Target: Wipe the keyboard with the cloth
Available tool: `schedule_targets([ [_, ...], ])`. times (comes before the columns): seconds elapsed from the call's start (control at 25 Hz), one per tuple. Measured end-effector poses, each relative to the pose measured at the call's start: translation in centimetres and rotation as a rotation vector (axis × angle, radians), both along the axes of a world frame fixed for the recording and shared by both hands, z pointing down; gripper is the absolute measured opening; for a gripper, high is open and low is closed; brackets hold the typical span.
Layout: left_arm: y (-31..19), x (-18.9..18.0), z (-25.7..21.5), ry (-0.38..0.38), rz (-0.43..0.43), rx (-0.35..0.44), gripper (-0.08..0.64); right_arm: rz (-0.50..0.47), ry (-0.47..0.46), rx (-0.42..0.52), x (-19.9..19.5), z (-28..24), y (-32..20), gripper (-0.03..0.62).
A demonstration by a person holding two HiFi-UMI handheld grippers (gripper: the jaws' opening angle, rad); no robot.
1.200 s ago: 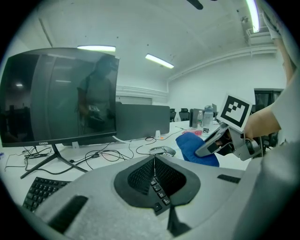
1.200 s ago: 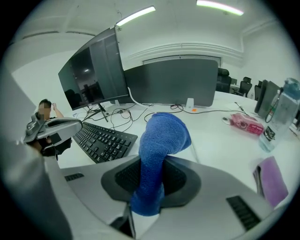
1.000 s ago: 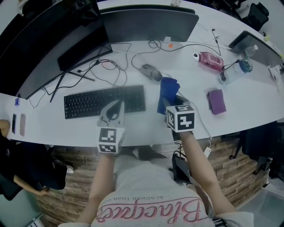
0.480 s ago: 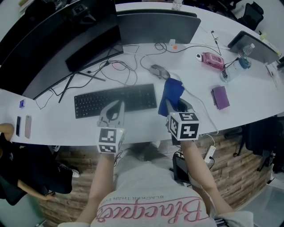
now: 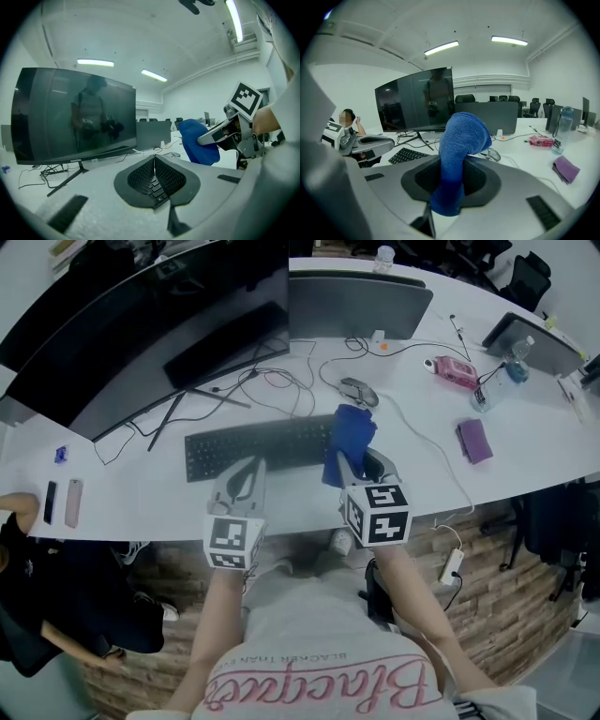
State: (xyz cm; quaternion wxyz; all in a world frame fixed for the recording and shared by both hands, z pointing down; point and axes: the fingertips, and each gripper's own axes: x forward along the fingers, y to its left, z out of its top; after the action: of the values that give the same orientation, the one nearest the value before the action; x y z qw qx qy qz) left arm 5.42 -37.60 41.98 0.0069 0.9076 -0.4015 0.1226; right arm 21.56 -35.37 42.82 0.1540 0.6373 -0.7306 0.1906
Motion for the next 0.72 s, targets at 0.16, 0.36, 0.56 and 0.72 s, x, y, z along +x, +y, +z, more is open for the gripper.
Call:
schedule_targets([
  [0.16,0.9,-2.4,-1.4,0.024,0.009,0.042,0.005,-0.026,0.015,0.051,-3.5,-1.3,0.8,0.092],
  [0.36,1.8,-4.8,-3.4,0.045,0.029,0.101,0.005,-0.057,0.07,0.113,-7.3,-2.7,1.8,0.092],
  [0.56,3.4,-6.5,-5.8,0.09,0.063,0.165,0.005,-0.087,0.094,0.241,-11.2,-5.3,3.0,0.092],
  [0.72,5.0,-7.5,-6.9,0.118,0.097,0.204,0.005,-0.09,0.147,0.343,-13.5,-7.2,4.2,0.092],
])
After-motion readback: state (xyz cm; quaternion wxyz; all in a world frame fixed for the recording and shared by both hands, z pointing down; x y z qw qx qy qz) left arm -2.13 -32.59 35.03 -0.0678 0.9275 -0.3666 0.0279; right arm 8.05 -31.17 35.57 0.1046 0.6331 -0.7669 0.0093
